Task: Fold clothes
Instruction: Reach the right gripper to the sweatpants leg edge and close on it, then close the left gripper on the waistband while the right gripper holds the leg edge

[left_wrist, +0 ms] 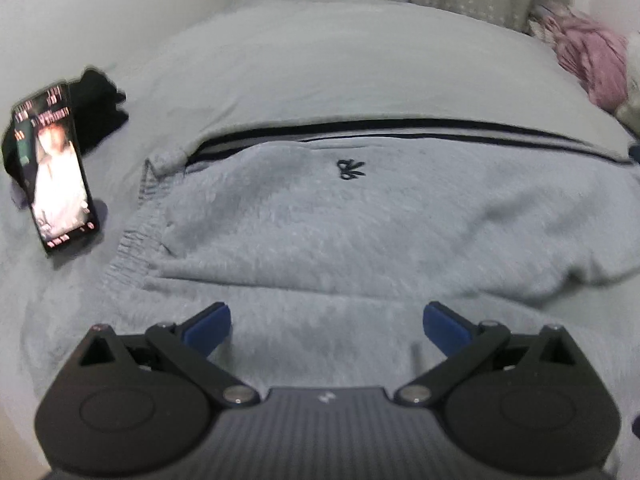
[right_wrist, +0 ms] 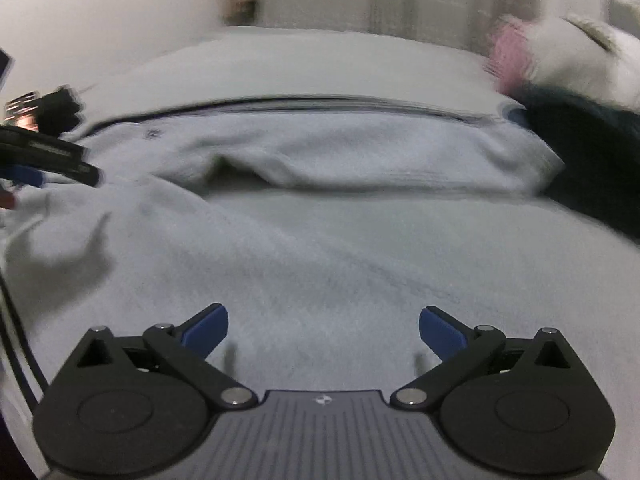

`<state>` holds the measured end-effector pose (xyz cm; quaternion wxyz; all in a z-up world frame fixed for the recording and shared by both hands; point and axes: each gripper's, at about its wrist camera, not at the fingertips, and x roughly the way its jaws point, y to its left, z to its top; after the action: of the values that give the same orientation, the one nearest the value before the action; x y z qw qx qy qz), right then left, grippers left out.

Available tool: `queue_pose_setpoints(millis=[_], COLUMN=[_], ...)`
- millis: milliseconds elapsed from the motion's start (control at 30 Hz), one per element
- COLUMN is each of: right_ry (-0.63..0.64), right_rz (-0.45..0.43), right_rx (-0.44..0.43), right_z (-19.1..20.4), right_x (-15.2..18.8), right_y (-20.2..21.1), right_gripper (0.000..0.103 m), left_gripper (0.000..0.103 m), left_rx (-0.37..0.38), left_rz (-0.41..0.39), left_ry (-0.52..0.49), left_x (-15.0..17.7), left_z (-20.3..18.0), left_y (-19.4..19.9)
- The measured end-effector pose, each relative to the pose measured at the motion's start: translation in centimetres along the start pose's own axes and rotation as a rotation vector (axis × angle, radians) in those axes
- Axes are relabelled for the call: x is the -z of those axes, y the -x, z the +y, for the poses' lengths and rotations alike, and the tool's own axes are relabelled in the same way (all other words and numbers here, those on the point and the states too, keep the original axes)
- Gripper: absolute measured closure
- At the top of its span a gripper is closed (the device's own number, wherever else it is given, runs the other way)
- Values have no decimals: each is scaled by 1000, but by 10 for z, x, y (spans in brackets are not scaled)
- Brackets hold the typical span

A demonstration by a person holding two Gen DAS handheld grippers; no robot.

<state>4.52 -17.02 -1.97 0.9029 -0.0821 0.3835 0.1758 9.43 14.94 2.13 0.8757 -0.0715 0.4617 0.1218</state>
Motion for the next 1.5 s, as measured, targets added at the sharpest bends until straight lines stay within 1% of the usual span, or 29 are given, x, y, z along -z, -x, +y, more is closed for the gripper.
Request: queue_pose_setpoints(millis=[33, 67, 133, 167, 233, 300, 400, 467, 533, 667, 800, 933, 1033, 1067, 1100, 1133, 1167, 1200, 1300, 1433, 1500], right_ry=[54, 78, 148, 162, 221, 256, 320, 364, 420, 460, 512, 565, 544, 532, 507, 474, 470, 470, 534, 620, 647], right_rz=[-20, -31, -64, -67, -85, -93, -105, -106, -104, -99, -74, -15, 14, 18, 22, 26, 19, 9, -49, -153, -189], right_rx=[-16, -25, -70, -86, -139, -152, -162, -149, -128, -145, -196, -253, -275, -282, -298, -326, -323, -316, -266, -193, -165], right_z=[6, 9, 22, 23, 36, 44, 57, 64, 69, 72, 71, 69, 67, 65, 63, 61, 61, 62, 70, 75, 76], right_x=[-16, -24, -55, -62, -92, -111, -139, -152, -166, -189, -209, -220, -220, -220, -220, -219, -218, -216, -205, -183, -171], right_y=[-9, -13, -29, -35, -57, -76, -108, -133, -158, -192, -221, -250, -263, -266, -268, -268, -265, -262, -239, -181, -156], right_gripper=[7, 9, 9, 10, 15, 20, 21, 22, 27, 35, 41, 42, 42, 46, 60, 67, 82, 90, 96, 98, 99], left_gripper=[0, 0, 0, 0, 0, 0, 0, 0, 1, 3, 6, 7, 7, 7, 7, 7, 7, 7, 7, 7, 7], left_rx=[10, 13, 7, 4, 5, 6, -6, 0, 22, 56, 50, 65, 78, 84, 92, 100, 108, 120, 165, 221, 248], left_rz=[0, -2, -12, -12, -12, -9, -1, 5, 7, -16, -8, -15, -7, -5, -3, -1, -1, 1, 5, 3, -12], left_ry=[12, 19, 42, 54, 96, 130, 177, 207, 234, 241, 228, 237, 235, 240, 247, 257, 266, 282, 338, 419, 453], left_x=[-5, -8, -15, -17, -23, -28, -35, -38, -42, -48, -48, -50, -51, -51, -51, -52, -52, -52, -51, -49, -47], left_z=[5, 9, 19, 23, 35, 45, 60, 66, 71, 72, 73, 74, 74, 74, 76, 78, 79, 82, 93, 109, 116], left_y=[-4, -7, -13, -15, -21, -25, -33, -36, -40, -42, -47, -47, -49, -50, -50, -50, -50, -49, -47, -44, -40])
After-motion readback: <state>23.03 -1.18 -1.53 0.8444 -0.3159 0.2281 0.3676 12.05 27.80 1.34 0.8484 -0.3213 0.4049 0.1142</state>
